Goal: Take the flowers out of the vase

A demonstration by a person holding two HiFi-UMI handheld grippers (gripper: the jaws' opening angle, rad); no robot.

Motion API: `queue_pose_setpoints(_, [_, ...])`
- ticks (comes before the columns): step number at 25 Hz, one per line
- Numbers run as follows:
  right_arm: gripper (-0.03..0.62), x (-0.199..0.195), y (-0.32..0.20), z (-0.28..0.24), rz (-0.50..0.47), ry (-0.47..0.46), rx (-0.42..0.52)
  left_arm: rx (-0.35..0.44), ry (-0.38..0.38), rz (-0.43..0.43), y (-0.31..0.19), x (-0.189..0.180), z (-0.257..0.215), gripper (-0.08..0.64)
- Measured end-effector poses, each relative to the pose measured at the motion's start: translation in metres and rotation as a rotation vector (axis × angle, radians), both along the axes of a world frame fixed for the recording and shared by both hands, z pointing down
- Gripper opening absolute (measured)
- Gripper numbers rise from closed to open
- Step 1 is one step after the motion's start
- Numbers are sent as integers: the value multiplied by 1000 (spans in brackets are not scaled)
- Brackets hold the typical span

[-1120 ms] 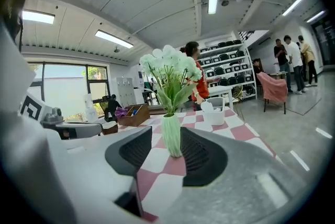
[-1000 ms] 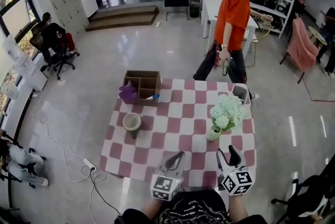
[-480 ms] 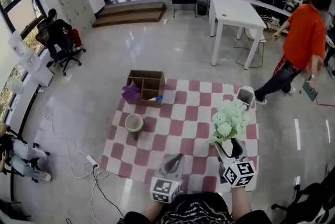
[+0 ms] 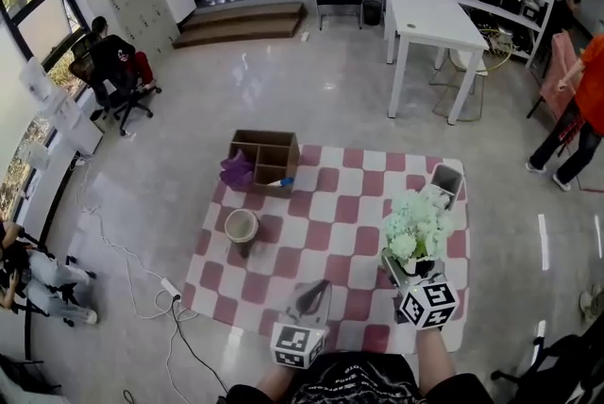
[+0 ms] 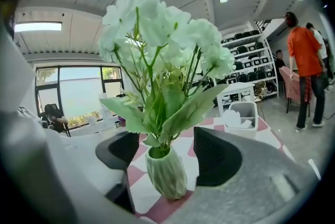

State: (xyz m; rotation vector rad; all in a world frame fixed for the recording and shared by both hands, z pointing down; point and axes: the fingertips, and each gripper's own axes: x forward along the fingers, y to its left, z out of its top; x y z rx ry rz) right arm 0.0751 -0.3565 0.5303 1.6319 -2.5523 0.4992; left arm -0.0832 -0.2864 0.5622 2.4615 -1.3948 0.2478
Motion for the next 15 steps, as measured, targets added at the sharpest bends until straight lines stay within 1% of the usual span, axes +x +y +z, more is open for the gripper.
queue_pose_setpoints(5, [314,-3,-8,-1,-25,-5,2,-8,-7,-4,-3,3,1,20])
queue_pose_setpoints(10, [305,-4,-11,-5,-32,-11,33,-8,-13,-3,-5,5,2,20])
queue_pose_setpoints(15, [221,-4,-13,-12,-20,-6,72,-15,-12,-9,-5,1,4,20])
